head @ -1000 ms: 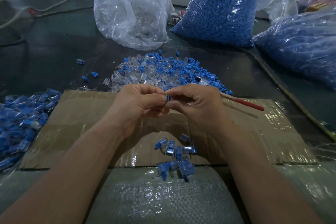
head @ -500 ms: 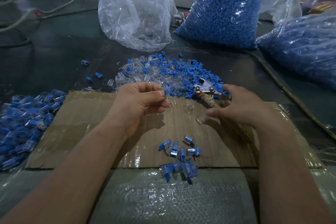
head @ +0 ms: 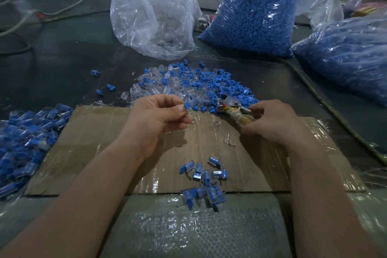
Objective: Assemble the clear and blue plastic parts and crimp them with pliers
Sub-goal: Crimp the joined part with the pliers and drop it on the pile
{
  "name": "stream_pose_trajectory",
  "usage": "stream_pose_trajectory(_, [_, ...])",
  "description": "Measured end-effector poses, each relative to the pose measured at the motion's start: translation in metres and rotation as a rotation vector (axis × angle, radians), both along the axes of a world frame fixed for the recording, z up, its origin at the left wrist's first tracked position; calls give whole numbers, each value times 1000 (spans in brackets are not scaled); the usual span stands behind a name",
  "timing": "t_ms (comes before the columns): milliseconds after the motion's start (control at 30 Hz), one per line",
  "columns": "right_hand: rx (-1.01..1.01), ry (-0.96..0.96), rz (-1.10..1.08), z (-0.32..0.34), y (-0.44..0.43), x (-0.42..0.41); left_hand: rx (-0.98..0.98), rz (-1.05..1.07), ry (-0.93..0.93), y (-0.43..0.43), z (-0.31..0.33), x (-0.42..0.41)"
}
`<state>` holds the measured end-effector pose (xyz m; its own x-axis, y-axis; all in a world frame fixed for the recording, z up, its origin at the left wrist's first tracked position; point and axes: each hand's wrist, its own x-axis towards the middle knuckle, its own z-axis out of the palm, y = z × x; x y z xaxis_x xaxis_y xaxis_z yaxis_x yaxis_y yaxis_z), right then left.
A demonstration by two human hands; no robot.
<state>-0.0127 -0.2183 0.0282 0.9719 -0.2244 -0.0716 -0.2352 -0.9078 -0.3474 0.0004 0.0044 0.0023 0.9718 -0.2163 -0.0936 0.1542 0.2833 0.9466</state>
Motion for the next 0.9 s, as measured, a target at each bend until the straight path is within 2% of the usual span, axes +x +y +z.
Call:
stream_pose_trajectory(200, [-24,-219,145,0,14,-1,-31,62,-34,-1,-2,2])
stream_pose_trajectory(333, [96,-464,165,0,27,-5,-60,109,-82,-1,-1,3])
stream_pose_trajectory(400, [116,-510,200,-1,32,-6,-71,135,-115,-1,-2,2])
stream_pose_trajectory(600, [91,-420,335,-9,43,-6,-94,197,-207,-2,-4,4])
stream_pose_trajectory(900, [86,-331,415,-10,50,-9,-114,208,-278,-3,-5,5])
